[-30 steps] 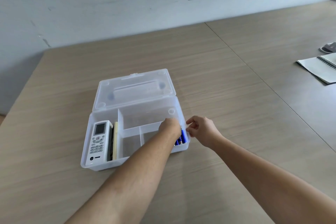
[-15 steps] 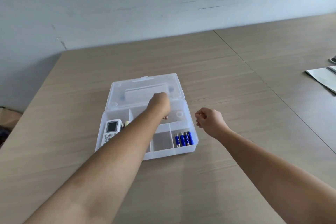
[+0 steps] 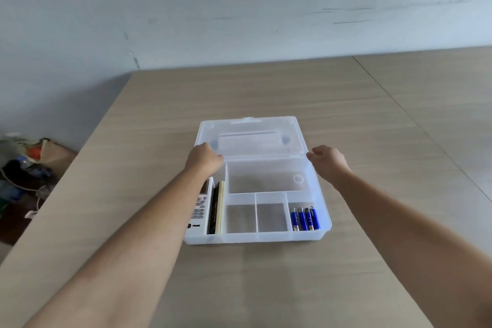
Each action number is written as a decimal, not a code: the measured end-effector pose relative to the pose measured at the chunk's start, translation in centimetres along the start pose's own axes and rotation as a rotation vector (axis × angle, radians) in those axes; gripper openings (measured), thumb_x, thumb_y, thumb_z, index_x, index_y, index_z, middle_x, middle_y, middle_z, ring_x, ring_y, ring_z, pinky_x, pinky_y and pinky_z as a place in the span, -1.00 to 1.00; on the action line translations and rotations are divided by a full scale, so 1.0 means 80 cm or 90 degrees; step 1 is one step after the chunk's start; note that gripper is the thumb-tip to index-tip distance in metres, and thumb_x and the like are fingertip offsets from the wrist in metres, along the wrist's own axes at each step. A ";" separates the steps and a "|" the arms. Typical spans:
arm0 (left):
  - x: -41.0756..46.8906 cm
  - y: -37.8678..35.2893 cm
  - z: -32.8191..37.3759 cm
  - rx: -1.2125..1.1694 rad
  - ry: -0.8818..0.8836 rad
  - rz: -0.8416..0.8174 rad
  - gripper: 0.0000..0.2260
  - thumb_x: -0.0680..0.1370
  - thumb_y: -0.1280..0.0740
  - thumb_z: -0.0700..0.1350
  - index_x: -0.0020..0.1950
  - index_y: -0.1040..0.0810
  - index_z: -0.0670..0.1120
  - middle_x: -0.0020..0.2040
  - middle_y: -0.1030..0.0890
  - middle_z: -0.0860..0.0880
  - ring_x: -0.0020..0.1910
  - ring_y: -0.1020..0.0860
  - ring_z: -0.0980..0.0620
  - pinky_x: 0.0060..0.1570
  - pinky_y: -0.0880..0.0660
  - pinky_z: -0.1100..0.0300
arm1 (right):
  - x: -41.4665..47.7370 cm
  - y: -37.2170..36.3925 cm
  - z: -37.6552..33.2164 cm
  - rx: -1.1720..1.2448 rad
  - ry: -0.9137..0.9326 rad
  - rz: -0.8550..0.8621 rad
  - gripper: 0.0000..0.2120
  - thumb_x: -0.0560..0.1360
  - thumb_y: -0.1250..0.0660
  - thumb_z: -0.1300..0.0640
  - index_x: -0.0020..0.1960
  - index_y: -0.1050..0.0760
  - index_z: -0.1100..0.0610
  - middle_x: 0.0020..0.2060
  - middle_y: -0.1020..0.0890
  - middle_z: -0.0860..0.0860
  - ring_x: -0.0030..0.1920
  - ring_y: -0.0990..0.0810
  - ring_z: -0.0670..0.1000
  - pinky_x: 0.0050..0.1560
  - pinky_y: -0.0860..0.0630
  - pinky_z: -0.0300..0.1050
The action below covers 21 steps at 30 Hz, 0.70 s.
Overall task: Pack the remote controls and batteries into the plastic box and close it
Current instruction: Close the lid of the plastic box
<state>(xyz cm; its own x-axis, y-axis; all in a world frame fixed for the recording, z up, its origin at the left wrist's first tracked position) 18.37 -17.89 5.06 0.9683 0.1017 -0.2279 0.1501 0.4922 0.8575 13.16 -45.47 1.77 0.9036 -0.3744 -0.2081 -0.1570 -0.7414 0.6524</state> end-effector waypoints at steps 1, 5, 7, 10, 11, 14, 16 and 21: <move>0.012 0.000 -0.011 -0.016 0.025 -0.003 -0.62 0.53 -0.26 -0.09 0.29 -0.46 -0.24 0.28 -0.52 -0.22 0.23 -0.50 -0.20 0.12 -0.47 0.07 | 0.013 -0.007 -0.002 -0.007 -0.011 -0.003 -0.81 0.50 -0.20 0.10 -0.24 -0.41 0.16 -0.29 -0.46 0.06 -0.16 -0.42 0.12 -0.26 -0.33 -0.12; 0.020 -0.014 -0.033 -0.076 0.100 -0.013 -0.45 0.54 -0.27 0.06 0.43 -0.32 -0.21 0.40 -0.40 -0.21 0.35 -0.42 -0.21 0.25 -0.41 0.04 | 0.026 -0.008 0.012 -0.011 -0.067 -0.007 -0.67 0.53 -0.21 0.02 0.20 -0.42 0.21 0.10 -0.50 0.15 0.13 -0.48 0.13 0.04 -0.37 -0.11; 0.043 -0.025 -0.044 -0.125 0.154 -0.033 -0.40 0.54 -0.27 0.11 0.45 -0.27 -0.23 0.42 -0.38 -0.21 0.36 -0.40 -0.21 0.26 -0.39 0.04 | 0.051 -0.021 0.015 -0.021 -0.081 -0.021 -0.71 0.54 -0.21 -0.01 0.17 -0.39 0.14 0.09 -0.47 0.14 0.11 -0.47 0.10 0.01 -0.33 -0.12; 0.072 -0.039 -0.053 -0.205 0.194 -0.047 -0.39 0.55 -0.26 0.11 0.45 -0.27 -0.25 0.42 -0.40 -0.21 0.35 -0.43 -0.20 0.21 -0.39 0.08 | 0.078 -0.036 0.020 -0.018 -0.109 -0.038 -0.80 0.53 -0.21 -0.02 -0.14 -0.37 0.12 -0.19 -0.46 0.08 -0.13 -0.44 0.09 -0.22 -0.31 -0.16; 0.082 -0.042 -0.054 -0.221 0.202 -0.039 -0.40 0.55 -0.26 0.11 0.44 -0.28 -0.26 0.40 -0.42 -0.21 0.33 -0.44 -0.19 0.18 -0.40 0.10 | 0.085 -0.041 0.020 -0.005 -0.119 -0.040 -0.73 0.52 -0.22 -0.01 -0.27 -0.32 0.12 -0.31 -0.43 0.05 -0.24 -0.42 0.09 -0.33 -0.28 -0.16; 0.105 -0.046 -0.055 -0.299 0.239 -0.024 -0.46 0.55 -0.27 0.10 0.37 -0.37 -0.25 0.34 -0.48 -0.19 0.14 -0.49 -0.17 0.01 -0.34 0.13 | 0.104 -0.050 0.017 0.069 -0.178 -0.034 -0.68 0.50 -0.26 -0.02 -0.31 -0.37 0.17 -0.42 -0.37 0.03 -0.41 -0.35 0.05 -0.42 -0.23 -0.16; 0.120 -0.043 -0.054 -0.384 0.265 -0.027 -0.58 0.53 -0.30 0.10 0.18 -0.48 -0.23 0.29 -0.53 -0.16 0.01 -0.45 -0.10 0.01 -0.31 0.13 | 0.115 -0.050 0.011 0.132 -0.220 -0.020 -0.70 0.49 -0.29 -0.06 -0.15 -0.45 0.20 -0.38 -0.40 0.03 -0.37 -0.39 0.07 -0.37 -0.29 -0.16; 0.130 -0.019 -0.051 -0.561 0.272 -0.031 -0.36 0.50 -0.30 0.22 0.44 -0.34 -0.15 0.42 -0.43 -0.12 0.37 -0.40 -0.14 0.36 -0.30 0.01 | 0.131 -0.041 -0.009 0.255 -0.200 -0.003 -0.67 0.48 -0.30 -0.07 -0.28 -0.46 0.18 -0.37 -0.44 0.04 -0.39 -0.38 0.05 -0.28 -0.33 -0.13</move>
<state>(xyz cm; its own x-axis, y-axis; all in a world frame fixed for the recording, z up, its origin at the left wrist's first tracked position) 27.40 -14.03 -0.53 0.7852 0.2837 -0.5504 -0.1837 0.9556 0.2305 23.45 -46.59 -2.04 0.7508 -0.4744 -0.4596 -0.3497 -0.8758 0.3327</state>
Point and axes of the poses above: each hand's wrist, its own x-axis towards the middle knuckle, its own y-axis out of the back of the hand, z = x × y, the point moved 1 cm from there along x, towards the middle knuckle
